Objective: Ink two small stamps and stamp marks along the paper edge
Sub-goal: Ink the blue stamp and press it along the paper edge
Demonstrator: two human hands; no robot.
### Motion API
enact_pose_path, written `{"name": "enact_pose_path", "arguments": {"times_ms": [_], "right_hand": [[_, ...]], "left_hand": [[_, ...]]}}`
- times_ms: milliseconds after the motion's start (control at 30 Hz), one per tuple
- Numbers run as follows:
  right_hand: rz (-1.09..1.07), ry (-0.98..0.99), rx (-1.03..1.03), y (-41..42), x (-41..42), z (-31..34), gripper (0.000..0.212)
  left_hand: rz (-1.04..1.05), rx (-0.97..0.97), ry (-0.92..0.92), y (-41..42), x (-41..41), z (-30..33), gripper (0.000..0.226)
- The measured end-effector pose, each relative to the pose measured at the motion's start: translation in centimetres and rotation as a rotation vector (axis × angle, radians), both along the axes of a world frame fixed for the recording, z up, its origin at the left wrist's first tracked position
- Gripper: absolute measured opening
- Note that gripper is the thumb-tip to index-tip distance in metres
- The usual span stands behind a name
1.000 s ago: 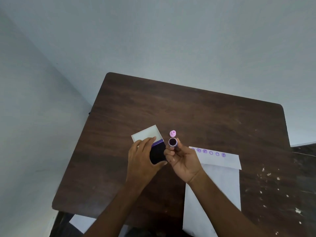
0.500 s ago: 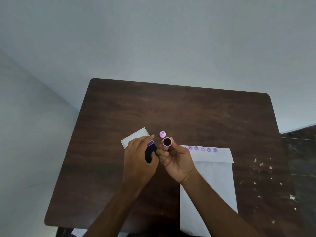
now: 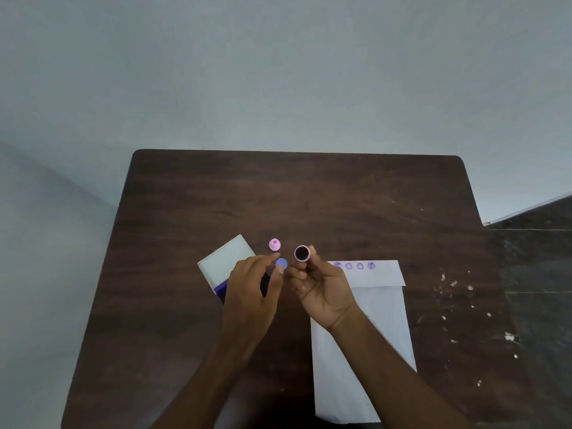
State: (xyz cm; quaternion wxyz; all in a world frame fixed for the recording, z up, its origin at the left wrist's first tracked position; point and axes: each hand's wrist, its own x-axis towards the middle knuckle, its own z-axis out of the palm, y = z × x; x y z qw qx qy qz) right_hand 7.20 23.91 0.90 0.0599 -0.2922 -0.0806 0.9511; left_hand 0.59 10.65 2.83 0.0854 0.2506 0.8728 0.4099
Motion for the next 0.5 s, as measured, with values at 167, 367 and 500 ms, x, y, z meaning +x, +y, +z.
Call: {"name": "enact_pose_path", "arguments": {"times_ms": [167,367,500], "right_hand": [[-0.099,-0.149,0.11,2.7,1.8,0.4,0.026],[-0.165,-0.488,0.4,6.8,5.6,-0.6,0.025],[-0.247,-0.639,0.63,9.1,8.2,-1.7,0.026]], "left_hand": [[-0.079,-0.021,-0.083,2.8,1.0,-1.6,0.031],[-0.221,-0.152,-0.089,7.7,2.3,-3.8,0.043],[-0.312,-0.17,-0.039,10.8,3.5,-4.9,0.033]]}}
